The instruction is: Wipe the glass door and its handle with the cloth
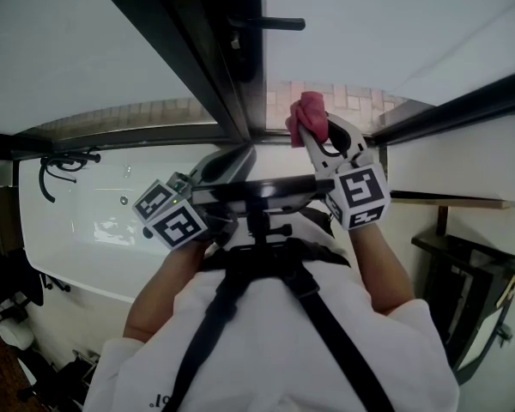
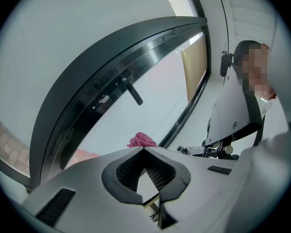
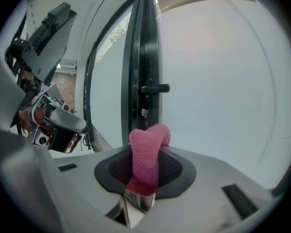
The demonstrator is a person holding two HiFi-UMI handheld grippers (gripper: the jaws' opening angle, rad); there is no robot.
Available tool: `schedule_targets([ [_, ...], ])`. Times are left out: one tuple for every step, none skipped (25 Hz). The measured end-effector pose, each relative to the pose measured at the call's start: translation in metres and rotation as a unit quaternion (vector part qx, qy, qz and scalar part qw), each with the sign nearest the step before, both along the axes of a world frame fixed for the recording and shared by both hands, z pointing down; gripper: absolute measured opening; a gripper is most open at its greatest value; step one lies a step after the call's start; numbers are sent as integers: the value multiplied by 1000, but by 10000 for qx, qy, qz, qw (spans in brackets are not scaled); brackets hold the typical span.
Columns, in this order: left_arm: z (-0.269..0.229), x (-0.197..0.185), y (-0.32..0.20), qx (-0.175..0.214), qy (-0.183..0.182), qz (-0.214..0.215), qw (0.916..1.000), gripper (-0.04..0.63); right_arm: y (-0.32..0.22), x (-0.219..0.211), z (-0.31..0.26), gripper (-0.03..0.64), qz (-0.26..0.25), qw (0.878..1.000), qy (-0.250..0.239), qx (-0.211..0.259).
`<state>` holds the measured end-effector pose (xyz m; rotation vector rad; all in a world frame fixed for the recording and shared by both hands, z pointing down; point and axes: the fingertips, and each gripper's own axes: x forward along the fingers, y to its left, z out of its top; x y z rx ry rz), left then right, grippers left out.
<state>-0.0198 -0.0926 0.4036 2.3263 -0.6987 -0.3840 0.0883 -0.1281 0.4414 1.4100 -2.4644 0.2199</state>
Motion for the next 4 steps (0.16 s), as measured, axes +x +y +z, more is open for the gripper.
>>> schedule_targets([
  [0, 0, 0, -1, -1, 1, 10000, -8, 0, -1, 0, 100, -11, 10000, 15, 2],
  [-1, 0, 0, -1, -2, 3, 10000, -8, 0, -1, 0, 100, -20, 10000, 25, 2],
  [-1, 0, 0, -1, -2, 4, 10000, -8, 0, -2, -1, 100, -28, 10000, 32, 2],
  [-1, 0, 1, 0, -2, 5, 10000, -8, 0, -2, -1, 100, -35, 10000, 37, 1],
])
